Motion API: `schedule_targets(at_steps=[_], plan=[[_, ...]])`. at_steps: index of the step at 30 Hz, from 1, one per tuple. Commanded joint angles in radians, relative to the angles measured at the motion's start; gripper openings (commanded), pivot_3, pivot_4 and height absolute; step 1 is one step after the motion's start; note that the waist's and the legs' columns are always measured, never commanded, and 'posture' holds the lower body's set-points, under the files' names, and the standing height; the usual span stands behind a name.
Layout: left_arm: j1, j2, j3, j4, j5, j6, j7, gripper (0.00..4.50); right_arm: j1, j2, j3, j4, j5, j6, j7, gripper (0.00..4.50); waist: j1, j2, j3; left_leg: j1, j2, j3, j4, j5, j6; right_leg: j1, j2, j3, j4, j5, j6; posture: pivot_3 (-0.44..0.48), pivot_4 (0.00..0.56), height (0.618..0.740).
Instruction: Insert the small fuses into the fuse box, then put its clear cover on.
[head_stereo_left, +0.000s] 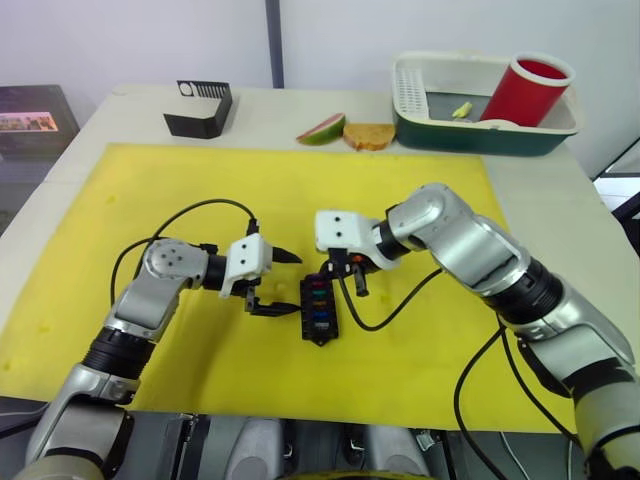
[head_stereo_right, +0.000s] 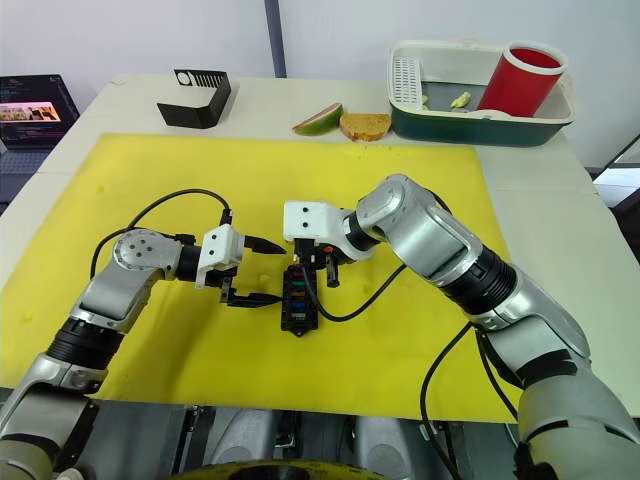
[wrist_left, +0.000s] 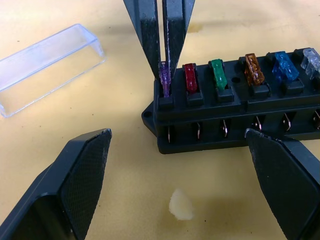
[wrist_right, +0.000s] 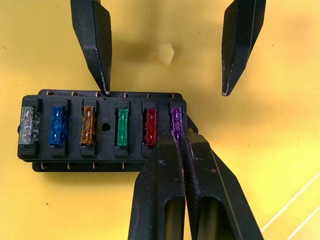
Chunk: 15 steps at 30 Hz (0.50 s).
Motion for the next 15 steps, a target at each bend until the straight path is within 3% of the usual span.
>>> schedule_targets(at_steps=[1, 15], plan=[[0.000, 0.000, -0.001, -0.033, 0.001, -0.010, 0.000, 4.48, -0.021, -0.006, -0.003, -0.026, -0.009, 0.004, 0.002, 0.00, 0.000, 0.000, 0.000, 0.000, 0.000, 0.000, 0.000, 0.000, 0.000, 0.000, 0.000, 0.000, 0.000, 0.000, 0.000, 0.000, 0.150, 0.740], [0.001, -0.001, 0.000, -0.034, 0.003, -0.010, -0.001, 4.48, -0.022, -0.003, -0.015, -0.040, -0.004, 0.013, -0.006, 0.00, 0.000, 0.000, 0.000, 0.000, 0.000, 0.000, 0.000, 0.000, 0.000, 0.000, 0.000, 0.000, 0.000, 0.000, 0.000, 0.000, 0.150, 0.740]])
